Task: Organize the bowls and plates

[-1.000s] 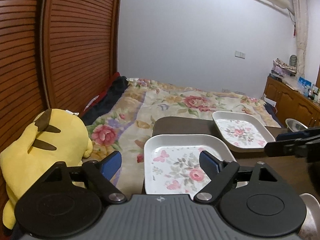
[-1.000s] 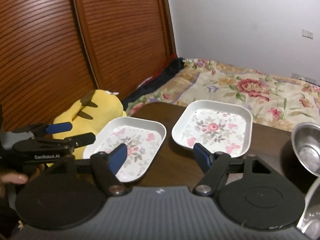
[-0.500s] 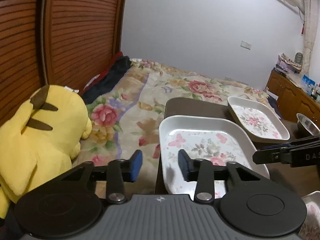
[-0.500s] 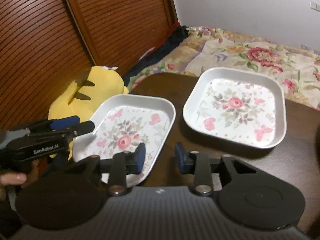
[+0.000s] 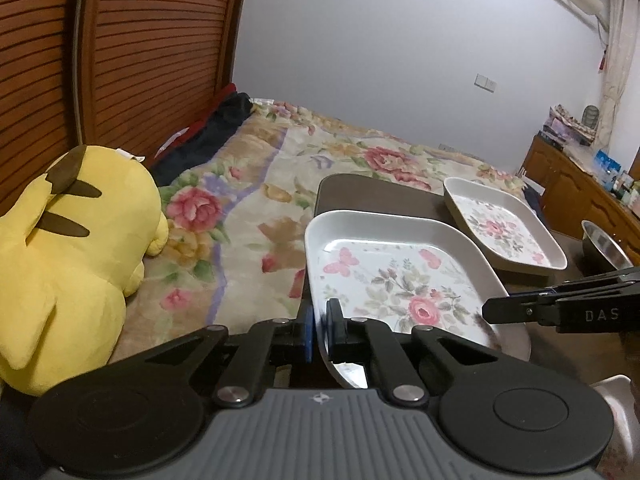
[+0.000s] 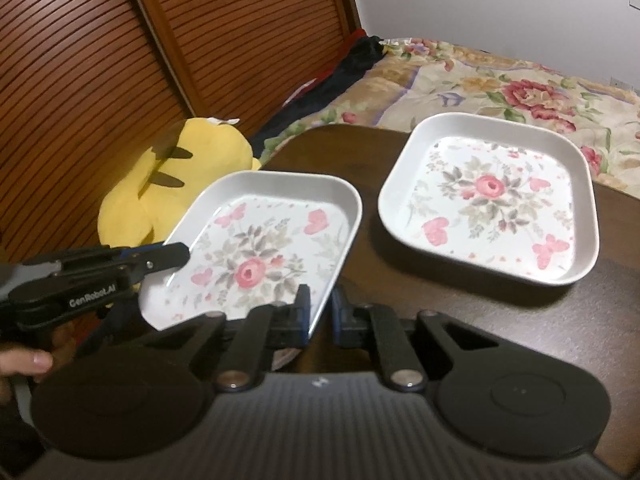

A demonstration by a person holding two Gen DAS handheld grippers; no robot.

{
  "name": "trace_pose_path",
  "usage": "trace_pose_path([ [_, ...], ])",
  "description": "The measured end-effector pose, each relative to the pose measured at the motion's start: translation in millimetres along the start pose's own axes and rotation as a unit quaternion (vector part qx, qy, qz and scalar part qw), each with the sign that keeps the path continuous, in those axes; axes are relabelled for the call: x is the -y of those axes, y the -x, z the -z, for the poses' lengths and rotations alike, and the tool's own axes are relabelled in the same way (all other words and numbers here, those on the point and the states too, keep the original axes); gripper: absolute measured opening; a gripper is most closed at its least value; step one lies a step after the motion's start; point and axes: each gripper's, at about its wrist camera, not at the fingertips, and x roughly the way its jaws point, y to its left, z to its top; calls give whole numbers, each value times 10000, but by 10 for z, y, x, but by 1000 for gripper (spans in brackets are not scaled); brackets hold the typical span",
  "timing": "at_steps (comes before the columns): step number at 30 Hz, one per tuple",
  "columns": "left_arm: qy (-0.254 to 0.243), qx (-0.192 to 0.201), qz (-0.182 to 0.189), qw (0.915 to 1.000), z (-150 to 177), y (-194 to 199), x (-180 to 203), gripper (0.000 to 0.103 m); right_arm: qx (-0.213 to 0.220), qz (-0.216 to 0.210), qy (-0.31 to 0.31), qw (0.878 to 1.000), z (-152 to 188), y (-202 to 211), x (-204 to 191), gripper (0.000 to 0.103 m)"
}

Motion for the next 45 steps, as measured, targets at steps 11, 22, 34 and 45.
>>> trace_pose_path([
  [11,-399,497,145,9979,-182,605,402,9,373,-167,-53,9992,47,445,55,12],
  [22,-798,804,344,9930,-243,1021,934,13,844,-132,-118,9963,98,1095,247,12],
  [34,-1041,726,655,9897,36,1214,1320,14,1057,76,-272,9940,460,1587,489,12],
  [45,-1099,504,752,9898,349,1296,1367,14,989,-29,-152,9950,795,1753,532,12],
])
